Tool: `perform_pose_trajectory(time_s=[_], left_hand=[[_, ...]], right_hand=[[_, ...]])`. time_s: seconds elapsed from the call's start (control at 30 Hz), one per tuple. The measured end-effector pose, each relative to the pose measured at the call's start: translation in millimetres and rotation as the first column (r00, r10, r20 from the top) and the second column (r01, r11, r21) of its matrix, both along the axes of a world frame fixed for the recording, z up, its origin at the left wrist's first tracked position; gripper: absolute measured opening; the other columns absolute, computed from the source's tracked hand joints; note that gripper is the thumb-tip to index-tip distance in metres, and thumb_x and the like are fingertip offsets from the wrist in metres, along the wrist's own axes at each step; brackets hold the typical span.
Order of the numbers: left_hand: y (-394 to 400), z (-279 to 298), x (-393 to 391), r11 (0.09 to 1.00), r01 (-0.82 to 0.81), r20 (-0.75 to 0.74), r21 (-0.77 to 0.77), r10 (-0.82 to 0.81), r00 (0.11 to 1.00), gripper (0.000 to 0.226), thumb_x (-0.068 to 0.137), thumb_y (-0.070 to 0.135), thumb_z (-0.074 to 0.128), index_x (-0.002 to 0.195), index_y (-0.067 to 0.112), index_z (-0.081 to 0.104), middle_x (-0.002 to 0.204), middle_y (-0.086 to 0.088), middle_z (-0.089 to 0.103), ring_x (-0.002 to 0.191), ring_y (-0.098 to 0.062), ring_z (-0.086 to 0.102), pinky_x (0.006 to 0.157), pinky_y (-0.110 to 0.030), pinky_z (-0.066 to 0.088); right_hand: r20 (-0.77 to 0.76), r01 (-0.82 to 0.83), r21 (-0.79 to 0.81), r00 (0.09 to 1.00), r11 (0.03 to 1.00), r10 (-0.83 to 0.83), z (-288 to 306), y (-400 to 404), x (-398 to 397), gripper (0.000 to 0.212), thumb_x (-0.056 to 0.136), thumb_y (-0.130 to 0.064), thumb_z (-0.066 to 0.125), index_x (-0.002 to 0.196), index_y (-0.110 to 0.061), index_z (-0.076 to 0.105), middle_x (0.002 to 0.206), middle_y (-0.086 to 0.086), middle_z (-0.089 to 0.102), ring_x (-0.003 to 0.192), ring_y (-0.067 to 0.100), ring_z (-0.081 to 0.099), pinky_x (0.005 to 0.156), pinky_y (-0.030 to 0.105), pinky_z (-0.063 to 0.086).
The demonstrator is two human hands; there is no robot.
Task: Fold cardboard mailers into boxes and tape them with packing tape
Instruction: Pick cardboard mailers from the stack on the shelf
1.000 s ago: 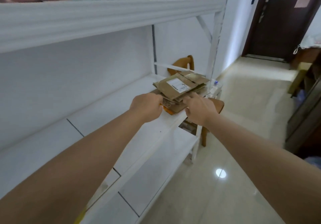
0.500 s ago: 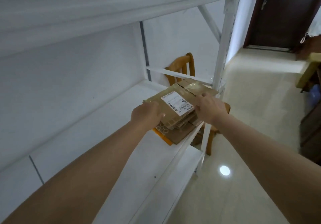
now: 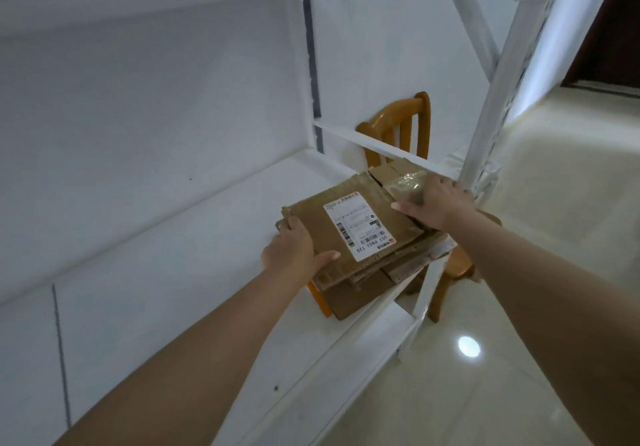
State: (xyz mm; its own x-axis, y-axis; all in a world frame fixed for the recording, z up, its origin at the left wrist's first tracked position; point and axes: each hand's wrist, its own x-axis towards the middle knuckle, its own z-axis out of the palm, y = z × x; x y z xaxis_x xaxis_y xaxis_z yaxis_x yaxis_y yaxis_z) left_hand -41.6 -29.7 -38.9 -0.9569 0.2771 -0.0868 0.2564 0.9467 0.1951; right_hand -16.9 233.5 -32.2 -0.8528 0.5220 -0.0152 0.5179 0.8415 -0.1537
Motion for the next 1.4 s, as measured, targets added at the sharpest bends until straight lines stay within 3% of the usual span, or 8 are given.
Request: perform_pose_trajectory(time_s=[0.27,0.47,0.8,0.93,1.13,1.27,1.33,1.4], left_hand=[[0.7,3.0,7.2,0.96,-0.066,0.041,0.272,0.057,0.998,0.1,0.078,0.059,0.068,0.146,0.005,0.018,0.141,-0.015,0.043,0.129,-0.032,0.043,0.102,-0.047,0.042],[-17.4,40.6,12.6,0.702,-0.126,-0.003,0.701,0.18,0.984,0.076,0.086,0.045,0.067,0.136,0.004,0.027,0.132,-0.013,0.051,0.119,-0.029,0.054,0.086,-0.031,0.046],[-161.2,41.5,51.2,0.583,-0.324,0.153,0.745,0.324,0.934,0.054,0.089,0.044,0.064,0.122,0.005,0.047,0.116,-0.009,0.057,0.096,-0.023,0.056,0.074,-0.033,0.047],[-183.1,21.8,71.6,0.431,-0.4,0.281,0.809,0.315,0.907,0.048,0.093,0.038,0.062,0.126,0.007,0.047,0.117,-0.007,0.057,0.091,-0.018,0.054,0.073,-0.031,0.046],[-167.8,28.9,71.6,0.169,-0.509,0.483,0.844,0.175,0.858,0.049,0.094,0.023,0.063,0.135,0.006,0.044,0.123,-0.012,0.062,0.101,-0.026,0.066,0.087,-0.046,0.057],[-167.8,56.2,60.1,0.099,-0.516,0.49,0.851,0.205,0.847,0.042,0.095,0.018,0.062,0.131,0.001,0.05,0.103,-0.012,0.068,0.085,-0.024,0.07,0.072,-0.039,0.06],[-171.5,66.4,58.0,0.09,-0.515,0.484,0.852,0.239,0.842,0.035,0.095,0.017,0.061,0.124,-0.001,0.056,0.09,-0.008,0.068,0.077,-0.022,0.069,0.063,-0.034,0.058],[-180.4,67.2,61.4,0.077,-0.533,0.498,0.843,0.262,0.826,0.029,0.095,0.015,0.061,0.118,-0.003,0.057,0.085,-0.007,0.067,0.071,-0.021,0.069,0.058,-0.031,0.058]], right_hand=[[-0.159,0.082,0.089,0.985,0.993,-0.067,7.7,5.6,2.7,0.128,0.048,-0.102,0.035,0.133,-0.007,0.04,0.133,0.024,0.046,0.126,0.042,0.042,0.102,0.054,0.035],[-0.391,0.101,-0.038,0.914,0.994,-0.108,59.7,-16.2,14.2,0.118,0.056,-0.094,0.048,0.13,-0.003,0.037,0.124,0.019,0.049,0.116,0.038,0.05,0.091,0.049,0.045],[-0.422,0.023,-0.205,0.9,0.978,-0.109,88.8,-154.8,42.4,0.083,0.082,-0.065,0.061,0.134,-0.007,0.033,0.123,0.013,0.055,0.105,0.037,0.059,0.075,0.041,0.046],[-0.5,0.006,-0.453,0.826,0.892,-0.259,69.2,-166.0,73.0,0.054,0.09,-0.051,0.056,0.127,-0.013,0.044,0.083,-0.005,0.051,0.068,0.014,0.049,0.059,0.03,0.038],[-0.439,0.049,-0.598,0.815,0.8,-0.378,54.5,-137.7,102.9,0.046,0.099,-0.037,0.047,0.133,-0.007,0.052,0.122,0.01,0.058,0.104,0.028,0.057,0.08,0.034,0.045],[-0.293,0.019,-0.85,0.814,0.527,-0.501,45.1,-123.6,98.9,0.037,0.103,-0.018,0.031,0.133,-0.001,0.045,0.11,0.019,0.064,0.077,0.03,0.068,0.058,0.035,0.058],[-0.164,0.053,-0.924,0.84,0.379,-0.517,32.1,-129.5,96.1,0.04,0.104,-0.023,0.029,0.129,0.003,0.046,0.092,0.02,0.066,0.075,0.033,0.067,0.063,0.039,0.057],[-0.045,0.102,-0.94,0.909,0.326,-0.415,15.6,-148.7,93.0,0.041,0.104,-0.025,0.03,0.125,0.004,0.051,0.1,0.024,0.066,0.089,0.037,0.067,0.071,0.039,0.055]])
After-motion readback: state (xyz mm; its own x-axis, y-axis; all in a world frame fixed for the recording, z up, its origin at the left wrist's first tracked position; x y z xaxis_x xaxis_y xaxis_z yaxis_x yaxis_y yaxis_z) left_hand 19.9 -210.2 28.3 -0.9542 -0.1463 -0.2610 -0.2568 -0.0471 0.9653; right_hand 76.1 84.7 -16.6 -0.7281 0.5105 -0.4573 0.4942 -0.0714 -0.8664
